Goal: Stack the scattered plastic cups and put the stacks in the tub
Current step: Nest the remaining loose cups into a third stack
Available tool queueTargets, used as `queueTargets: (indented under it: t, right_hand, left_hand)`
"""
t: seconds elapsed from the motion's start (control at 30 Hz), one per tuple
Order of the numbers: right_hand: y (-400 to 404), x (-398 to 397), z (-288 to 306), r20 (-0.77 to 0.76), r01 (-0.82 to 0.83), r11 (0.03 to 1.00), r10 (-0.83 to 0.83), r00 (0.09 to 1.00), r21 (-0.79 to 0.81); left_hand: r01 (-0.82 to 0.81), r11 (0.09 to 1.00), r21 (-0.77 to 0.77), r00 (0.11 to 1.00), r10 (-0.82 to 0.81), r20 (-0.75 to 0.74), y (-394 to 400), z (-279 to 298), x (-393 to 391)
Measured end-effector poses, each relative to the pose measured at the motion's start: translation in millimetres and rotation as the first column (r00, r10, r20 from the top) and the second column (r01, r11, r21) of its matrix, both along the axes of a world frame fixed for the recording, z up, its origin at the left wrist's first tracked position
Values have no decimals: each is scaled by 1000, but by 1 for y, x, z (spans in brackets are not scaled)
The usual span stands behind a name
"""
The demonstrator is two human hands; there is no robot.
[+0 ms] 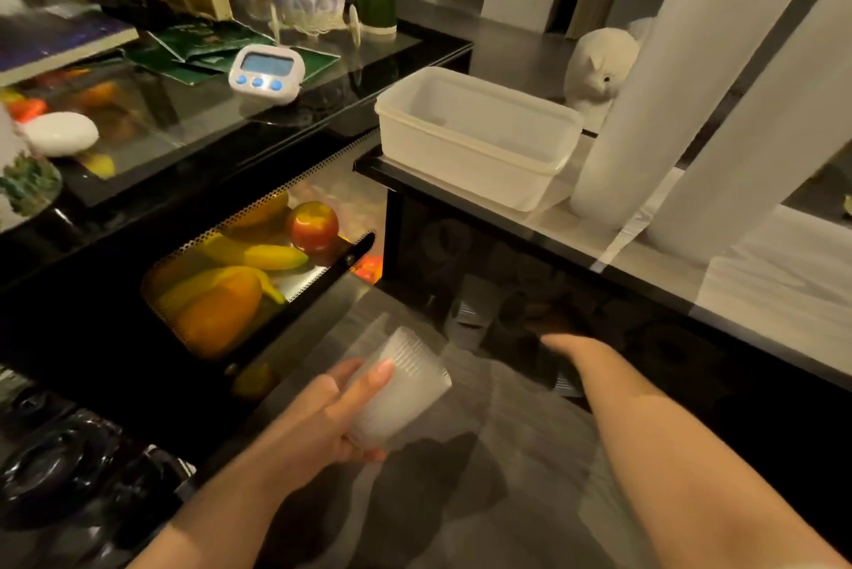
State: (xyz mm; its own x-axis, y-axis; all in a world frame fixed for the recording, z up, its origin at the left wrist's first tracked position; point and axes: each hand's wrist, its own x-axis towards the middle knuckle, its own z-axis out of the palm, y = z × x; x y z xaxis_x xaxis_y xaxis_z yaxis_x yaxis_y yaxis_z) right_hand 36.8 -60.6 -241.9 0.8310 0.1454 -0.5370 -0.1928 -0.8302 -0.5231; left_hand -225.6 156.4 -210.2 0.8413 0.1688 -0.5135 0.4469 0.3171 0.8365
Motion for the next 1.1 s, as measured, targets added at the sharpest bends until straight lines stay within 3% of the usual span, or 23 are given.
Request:
queueTargets:
  t: [0.1,0.23,0.3,0.37,0.43,0.53,0.67,0.8,0.9,1.03,1.1]
  right_hand:
    - [15,2,-2,89,-28,999,30,996,-24]
    - [12,-27,13,159,98,989,-80,984,-114]
    - [9,-54,25,298,181,979,-144,944,-99]
    - [6,-79,38,439,183,977,-212,873,108]
    - [2,-100,47,421,21,927,-190,887,374]
    - [-6,-123,53,397,-158,846,-68,915,510]
    - [-9,-139,68,460,-233,908,51,886,348]
    - [-14,-141,85,415,-280,898,124,901,339]
    - [-17,-148,95,446,-361,914,250,859,183]
    - [-9,-165,109,458,-554,827,531,713,-96]
    - [-12,-169,113,445,-545,836,511,736,-59]
  left_hand:
    - [-53,997,62,999,53,-5,14,1,3]
    - [-74,997,35,997,75,-28,15,-1,0]
    - [-49,999,8,998,49,-49,10,-3,-1]
    - [-13,1000,-13,999,13,-45,4,-4,-2]
    - [28,999,-21,1000,-28,-9,-1,-2,0]
    - [67,998,4,998,-67,21,-9,5,7]
    - [113,988,103,990,-121,73,-18,18,15]
    - [183,952,246,973,-211,91,-19,24,15]
    - [230,935,269,957,-267,110,-23,29,17]
    - [305,904,300,920,-361,152,-36,38,21]
    - [321,908,271,913,-372,165,-38,37,23]
